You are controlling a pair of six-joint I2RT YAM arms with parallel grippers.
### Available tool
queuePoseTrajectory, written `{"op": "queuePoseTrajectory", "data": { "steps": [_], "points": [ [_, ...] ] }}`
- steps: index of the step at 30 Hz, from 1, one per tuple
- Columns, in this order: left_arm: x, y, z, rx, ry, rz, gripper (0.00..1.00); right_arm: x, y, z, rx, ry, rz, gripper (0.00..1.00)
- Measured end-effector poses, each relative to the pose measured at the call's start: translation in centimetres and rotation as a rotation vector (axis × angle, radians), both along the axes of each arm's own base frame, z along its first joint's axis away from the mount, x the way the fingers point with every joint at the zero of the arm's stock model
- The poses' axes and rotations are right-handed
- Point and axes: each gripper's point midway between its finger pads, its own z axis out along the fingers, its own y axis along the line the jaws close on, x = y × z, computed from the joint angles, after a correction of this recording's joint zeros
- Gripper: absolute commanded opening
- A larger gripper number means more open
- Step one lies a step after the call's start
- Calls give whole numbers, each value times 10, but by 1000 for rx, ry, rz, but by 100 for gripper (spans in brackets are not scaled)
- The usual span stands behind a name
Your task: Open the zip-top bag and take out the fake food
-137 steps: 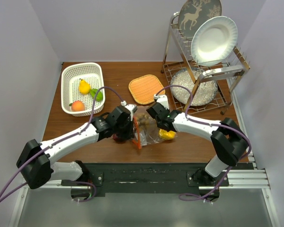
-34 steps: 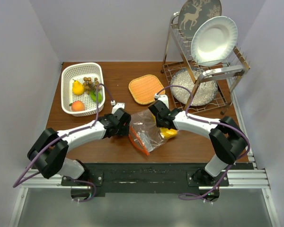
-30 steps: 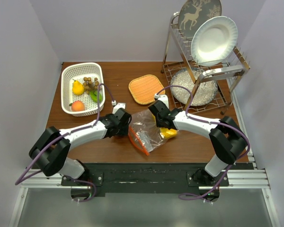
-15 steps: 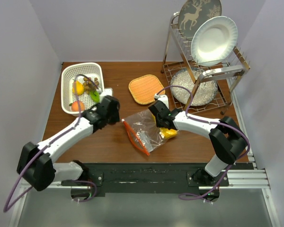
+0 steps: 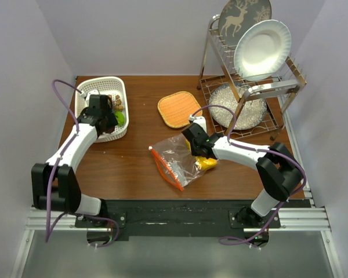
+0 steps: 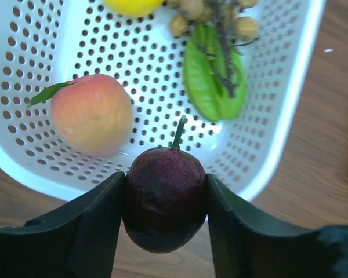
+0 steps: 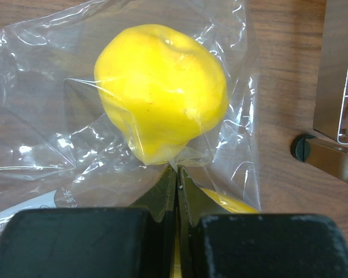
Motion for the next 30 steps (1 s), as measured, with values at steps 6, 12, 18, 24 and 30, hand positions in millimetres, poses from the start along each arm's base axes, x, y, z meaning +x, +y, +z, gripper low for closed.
{"op": "queuePoseTrajectory", "data": {
  "steps": [6, 12, 18, 24, 30],
  "points": [
    [6, 10, -26, -6, 62, 3, 93, 0, 0, 0, 2, -1, 0, 0],
    [7, 8, -19, -7, 41, -17, 86, -1, 2, -1, 10, 4, 6, 0],
    [-11, -9, 14, -46, -56, -80, 48, -1, 3, -1, 14, 8, 9, 0],
    [-66, -78, 9, -139, -99, -253, 21, -1, 4, -1, 20, 9, 8, 0],
    [-128, -128, -49, -256, 25, -360, 11, -2, 6, -2, 34, 15, 7, 0]
  ]
}}
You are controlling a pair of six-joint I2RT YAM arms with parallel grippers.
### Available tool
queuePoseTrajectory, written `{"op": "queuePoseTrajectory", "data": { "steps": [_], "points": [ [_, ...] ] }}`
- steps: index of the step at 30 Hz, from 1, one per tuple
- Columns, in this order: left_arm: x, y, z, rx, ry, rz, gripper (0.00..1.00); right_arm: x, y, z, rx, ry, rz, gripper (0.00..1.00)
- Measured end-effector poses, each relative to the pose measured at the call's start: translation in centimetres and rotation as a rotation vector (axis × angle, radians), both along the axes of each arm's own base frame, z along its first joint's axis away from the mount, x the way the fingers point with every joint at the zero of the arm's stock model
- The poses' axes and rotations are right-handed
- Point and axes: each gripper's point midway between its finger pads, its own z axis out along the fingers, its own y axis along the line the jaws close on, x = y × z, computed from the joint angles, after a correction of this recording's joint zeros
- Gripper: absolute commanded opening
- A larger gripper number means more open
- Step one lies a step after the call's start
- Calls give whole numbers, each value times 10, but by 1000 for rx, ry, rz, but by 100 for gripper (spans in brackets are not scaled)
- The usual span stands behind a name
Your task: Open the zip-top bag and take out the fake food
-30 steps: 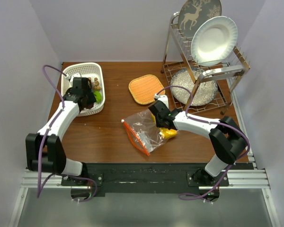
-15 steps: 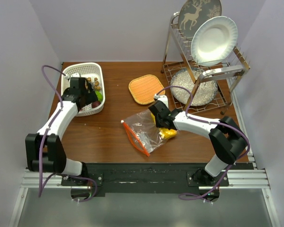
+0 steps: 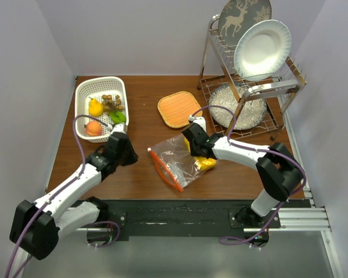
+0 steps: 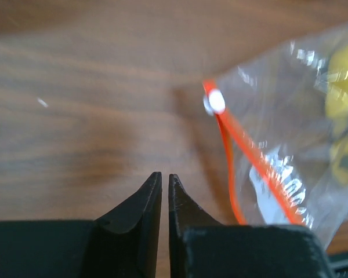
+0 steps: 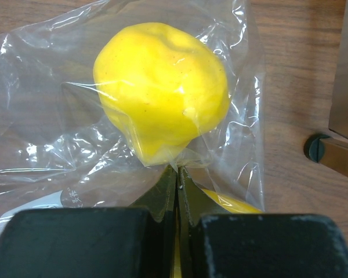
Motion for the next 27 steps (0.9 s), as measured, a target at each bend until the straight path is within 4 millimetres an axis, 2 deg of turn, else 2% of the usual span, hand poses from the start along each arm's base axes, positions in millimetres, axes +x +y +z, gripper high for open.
{"op": "queuePoseTrajectory", "data": {
  "steps": [2, 5, 10, 13, 18, 27],
  "points": [
    [-17, -16, -16, -30, 40, -30, 8, -1, 1, 0, 8, 4, 0, 0],
    [-32, -39, -28, -85, 66, -80, 8, -1, 3, 0, 21, 7, -6, 0],
    [-44, -81, -30, -184, 66, -142, 8, -6, 5, 1, 51, 15, -14, 0],
    [-45, -96, -28, -242, 56, -156, 8, -9, 7, 1, 63, 18, -13, 0],
    [-38, -108, -31, -298, 35, -148, 9, -12, 12, 1, 72, 22, -8, 0],
    [-42, -101, -66, -258, 85, -111, 7, -23, 28, 4, 86, 22, 30, 0]
  ]
}}
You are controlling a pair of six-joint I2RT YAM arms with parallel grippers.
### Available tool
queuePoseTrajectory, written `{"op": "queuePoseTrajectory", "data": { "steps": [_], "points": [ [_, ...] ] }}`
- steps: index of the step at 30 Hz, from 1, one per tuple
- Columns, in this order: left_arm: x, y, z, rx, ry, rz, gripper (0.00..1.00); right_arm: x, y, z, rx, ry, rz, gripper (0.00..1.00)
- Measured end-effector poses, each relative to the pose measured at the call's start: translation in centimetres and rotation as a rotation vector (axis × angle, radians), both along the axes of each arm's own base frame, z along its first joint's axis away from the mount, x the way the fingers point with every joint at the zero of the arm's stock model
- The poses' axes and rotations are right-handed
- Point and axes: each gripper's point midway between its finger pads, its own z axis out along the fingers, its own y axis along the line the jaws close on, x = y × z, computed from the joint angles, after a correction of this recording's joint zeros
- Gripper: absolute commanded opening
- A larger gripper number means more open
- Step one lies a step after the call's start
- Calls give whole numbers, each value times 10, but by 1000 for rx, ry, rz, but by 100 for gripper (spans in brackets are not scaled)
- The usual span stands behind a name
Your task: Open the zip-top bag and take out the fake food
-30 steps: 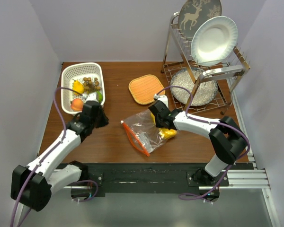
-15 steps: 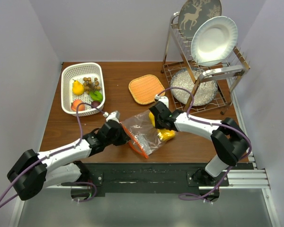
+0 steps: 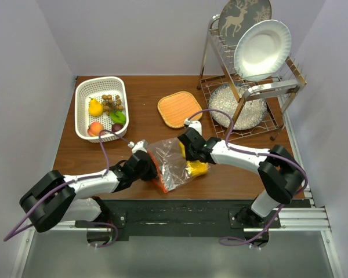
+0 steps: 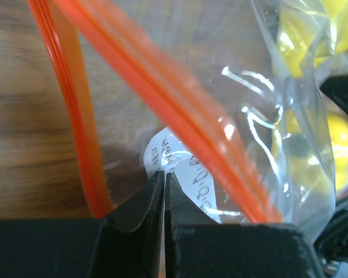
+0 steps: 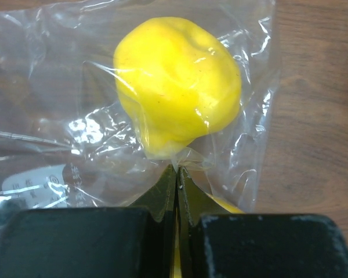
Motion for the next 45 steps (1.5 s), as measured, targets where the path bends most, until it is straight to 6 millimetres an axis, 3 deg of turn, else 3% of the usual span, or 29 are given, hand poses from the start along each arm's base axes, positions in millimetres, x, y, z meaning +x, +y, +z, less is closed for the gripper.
{"op": "queuePoseTrajectory", "data": {
  "steps": [11, 20, 26, 34, 40, 45],
  "points": [
    [14, 9, -7, 78, -19, 63, 0, -14, 26, 18, -7, -26, 68, 0],
    [17, 13, -7, 93, -31, 80, 0, -20, 14, 30, -91, -57, 60, 0],
    [17, 17, -7, 112, -36, 87, 0, -21, 12, 57, -106, -110, 64, 0],
    [15, 23, -7, 110, -49, 96, 0, -21, 34, 101, -94, -191, 104, 0],
    [11, 28, -7, 120, -58, 86, 15, -23, 33, 103, -119, -195, 112, 1],
    [8, 32, -1, 146, -80, 51, 25, -22, 27, 88, -165, -180, 101, 1]
  ]
}}
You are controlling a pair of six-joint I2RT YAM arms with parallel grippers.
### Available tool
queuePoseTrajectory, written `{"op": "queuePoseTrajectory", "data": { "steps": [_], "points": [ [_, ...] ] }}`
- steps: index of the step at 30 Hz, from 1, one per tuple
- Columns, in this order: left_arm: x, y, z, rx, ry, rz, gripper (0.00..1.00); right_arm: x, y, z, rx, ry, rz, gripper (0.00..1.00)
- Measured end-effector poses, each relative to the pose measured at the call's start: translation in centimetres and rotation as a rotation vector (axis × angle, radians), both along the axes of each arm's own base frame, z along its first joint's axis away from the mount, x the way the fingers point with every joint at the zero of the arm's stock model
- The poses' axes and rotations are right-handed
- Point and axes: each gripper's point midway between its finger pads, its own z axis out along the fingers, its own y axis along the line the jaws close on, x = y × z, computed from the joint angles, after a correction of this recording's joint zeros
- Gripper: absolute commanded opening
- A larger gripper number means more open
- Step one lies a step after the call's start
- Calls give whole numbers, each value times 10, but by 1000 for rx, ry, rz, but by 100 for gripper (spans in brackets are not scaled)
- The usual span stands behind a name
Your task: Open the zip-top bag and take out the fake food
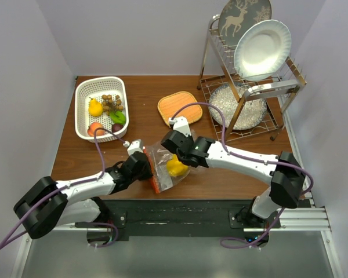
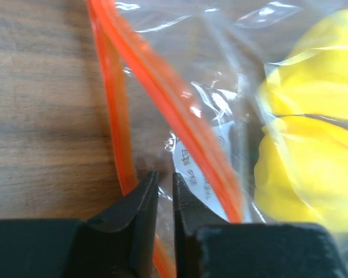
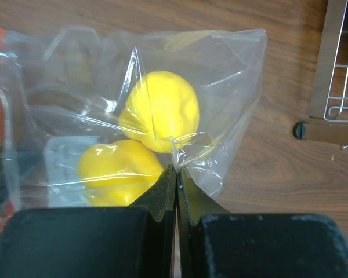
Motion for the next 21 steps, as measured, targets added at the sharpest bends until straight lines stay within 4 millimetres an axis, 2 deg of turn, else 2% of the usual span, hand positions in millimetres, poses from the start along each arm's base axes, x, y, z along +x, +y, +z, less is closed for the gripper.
{"op": "queuePoseTrajectory", "data": {
  "steps": [6, 9, 14, 21],
  "points": [
    [1, -6, 23, -25, -78, -76, 38, -7, -22, -52, -118, 84, -19, 1],
    [2, -12, 30, -38, -107, -121, 42, -12, -26, -71, -140, 121, -19, 1],
    [-2, -23, 29, -55, -110, -198, 48, -15, -21, -85, -127, 149, -7, 0],
    [-10, -37, 30, -120, -119, -285, 70, -16, -5, -102, -85, 180, 19, 0]
  ]
}}
